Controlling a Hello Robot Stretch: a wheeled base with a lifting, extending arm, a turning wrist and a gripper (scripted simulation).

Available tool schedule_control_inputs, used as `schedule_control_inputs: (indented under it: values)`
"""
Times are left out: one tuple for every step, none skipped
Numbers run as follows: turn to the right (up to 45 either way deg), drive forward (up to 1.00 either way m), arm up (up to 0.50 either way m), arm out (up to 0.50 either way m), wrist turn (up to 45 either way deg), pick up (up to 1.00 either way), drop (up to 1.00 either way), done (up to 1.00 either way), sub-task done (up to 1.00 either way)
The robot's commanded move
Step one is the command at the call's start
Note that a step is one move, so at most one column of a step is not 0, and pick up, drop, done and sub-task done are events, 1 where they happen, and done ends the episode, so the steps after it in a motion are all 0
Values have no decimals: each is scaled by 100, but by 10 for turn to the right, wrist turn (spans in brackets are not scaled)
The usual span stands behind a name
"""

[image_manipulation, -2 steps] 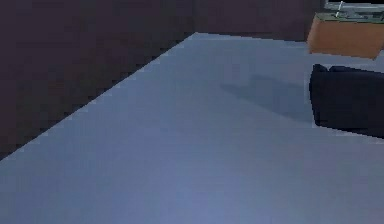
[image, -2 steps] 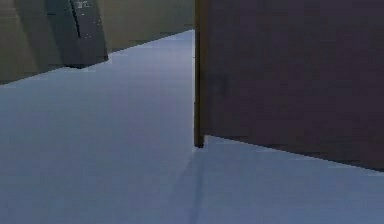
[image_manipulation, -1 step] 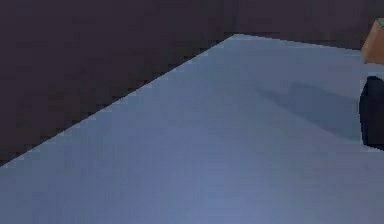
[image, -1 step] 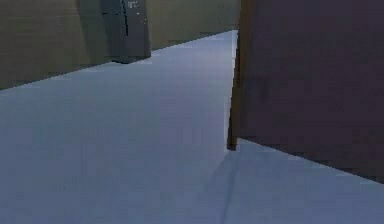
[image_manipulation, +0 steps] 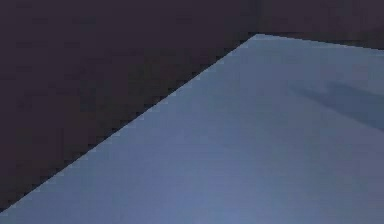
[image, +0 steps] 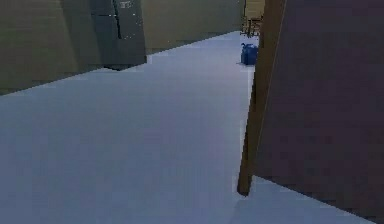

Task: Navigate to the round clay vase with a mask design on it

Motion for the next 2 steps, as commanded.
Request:
schedule_control_inputs:
  values:
    - [-420,0,0,0,0,0,0,0,0]
    - [0,100,0,0,0,0,0,0,0]
